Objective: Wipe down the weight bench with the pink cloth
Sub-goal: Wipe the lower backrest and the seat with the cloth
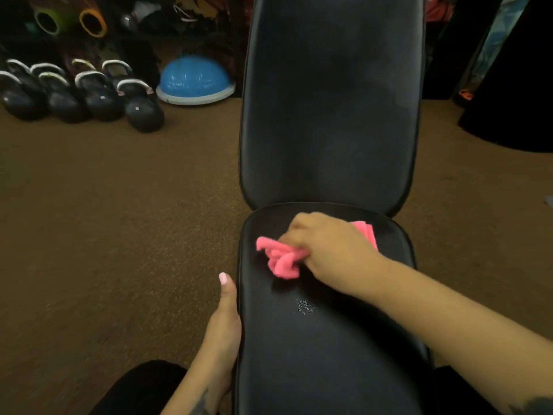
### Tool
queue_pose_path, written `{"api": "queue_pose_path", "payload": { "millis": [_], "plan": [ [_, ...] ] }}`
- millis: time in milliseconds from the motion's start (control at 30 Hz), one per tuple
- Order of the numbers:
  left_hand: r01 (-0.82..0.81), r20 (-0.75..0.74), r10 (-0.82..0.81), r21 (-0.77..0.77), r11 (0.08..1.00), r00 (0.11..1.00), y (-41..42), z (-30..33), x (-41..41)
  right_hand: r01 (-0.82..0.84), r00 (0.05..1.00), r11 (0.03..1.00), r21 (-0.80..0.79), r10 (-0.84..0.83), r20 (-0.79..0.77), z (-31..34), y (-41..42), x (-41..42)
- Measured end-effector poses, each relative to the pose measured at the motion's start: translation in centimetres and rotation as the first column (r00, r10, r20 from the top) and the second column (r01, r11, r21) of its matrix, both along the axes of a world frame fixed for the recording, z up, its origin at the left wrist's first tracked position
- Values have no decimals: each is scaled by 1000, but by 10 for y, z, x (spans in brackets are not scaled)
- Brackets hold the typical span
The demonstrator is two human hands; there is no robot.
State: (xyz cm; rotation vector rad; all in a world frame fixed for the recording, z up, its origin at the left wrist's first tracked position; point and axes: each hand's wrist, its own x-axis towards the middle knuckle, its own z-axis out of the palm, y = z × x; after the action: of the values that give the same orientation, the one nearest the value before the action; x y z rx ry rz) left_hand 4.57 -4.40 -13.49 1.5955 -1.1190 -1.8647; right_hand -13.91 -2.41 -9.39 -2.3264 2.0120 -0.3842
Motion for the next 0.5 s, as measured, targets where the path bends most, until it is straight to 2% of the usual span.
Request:
{"api": "queue_pose_path", "payload": {
  "millis": [133,200,300,367,500],
  "plan": [
    [-12,-10,12,-18,1000,1000,0,-1,0,-161,987,985,64,159,28,10,45,-14],
    [-8,-7,8,-15,1000,1000,0,-2,-1,-99,995,994,48,99,-4,13,54,-37],
    [-10,-4,10,0,1000,1000,0,-3,-1,107,993,994,24,-106,-43,14,35,-58],
    [-12,-3,12,-14,1000,1000,0,-3,-1,136,989,991,-15,-137,-52,11,15,-43],
    [-9,-13,9,-21,1000,1000,1,-2,-1,-82,997,997,12,82,14,4,22,9]
  ]
}}
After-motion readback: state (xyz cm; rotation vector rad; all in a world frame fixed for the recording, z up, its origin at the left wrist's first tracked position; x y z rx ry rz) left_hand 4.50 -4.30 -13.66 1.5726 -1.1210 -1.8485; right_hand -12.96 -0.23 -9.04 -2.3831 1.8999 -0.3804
